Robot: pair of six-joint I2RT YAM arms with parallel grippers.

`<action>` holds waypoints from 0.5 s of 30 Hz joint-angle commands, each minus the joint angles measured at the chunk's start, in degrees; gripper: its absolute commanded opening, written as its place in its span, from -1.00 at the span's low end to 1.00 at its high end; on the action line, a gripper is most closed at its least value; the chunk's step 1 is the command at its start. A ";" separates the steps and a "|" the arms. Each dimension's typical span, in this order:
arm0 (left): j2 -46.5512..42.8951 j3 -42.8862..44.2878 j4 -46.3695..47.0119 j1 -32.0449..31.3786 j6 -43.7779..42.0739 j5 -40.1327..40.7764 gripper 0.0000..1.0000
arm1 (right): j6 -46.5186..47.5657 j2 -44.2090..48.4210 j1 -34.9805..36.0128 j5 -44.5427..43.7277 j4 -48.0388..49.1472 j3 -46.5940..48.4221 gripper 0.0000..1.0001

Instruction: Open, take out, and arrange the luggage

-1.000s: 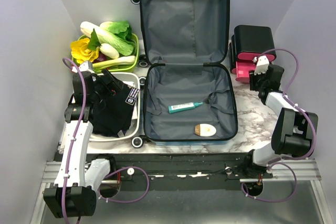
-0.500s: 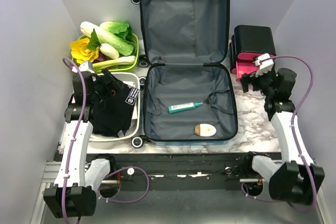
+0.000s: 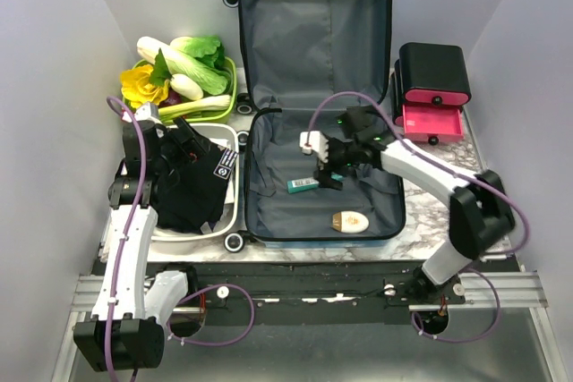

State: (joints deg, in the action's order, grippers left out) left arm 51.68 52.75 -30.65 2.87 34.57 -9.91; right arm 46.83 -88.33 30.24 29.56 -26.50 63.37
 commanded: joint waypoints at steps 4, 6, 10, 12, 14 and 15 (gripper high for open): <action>0.09 2.62 -2.13 -0.06 -1.96 -0.90 0.97 | 7.75 -17.36 3.42 1.27 -12.33 12.28 0.57; 0.35 2.88 -2.65 0.03 -2.48 -0.72 0.98 | 8.28 -20.46 3.51 2.43 -15.23 16.16 0.44; 0.79 3.32 -3.01 -0.06 -2.93 -0.19 0.98 | 7.84 -25.30 4.12 1.39 -17.70 19.59 0.36; 1.05 3.23 -3.01 0.03 -3.01 -0.02 0.98 | 7.84 -26.80 4.91 0.50 -19.28 20.38 0.26; 1.14 3.15 -3.01 0.03 -3.19 0.07 0.98 | 7.93 -27.15 5.53 0.06 -19.99 20.30 0.19; 1.14 3.15 -2.92 -0.06 -3.10 0.16 0.97 | 7.93 -27.07 5.97 -0.03 -19.56 19.60 0.04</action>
State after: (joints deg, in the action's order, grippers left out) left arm 52.66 54.41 -32.88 2.87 32.47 -9.96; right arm 53.87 -114.56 34.35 29.89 -41.63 82.00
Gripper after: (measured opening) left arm 0.988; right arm 0.606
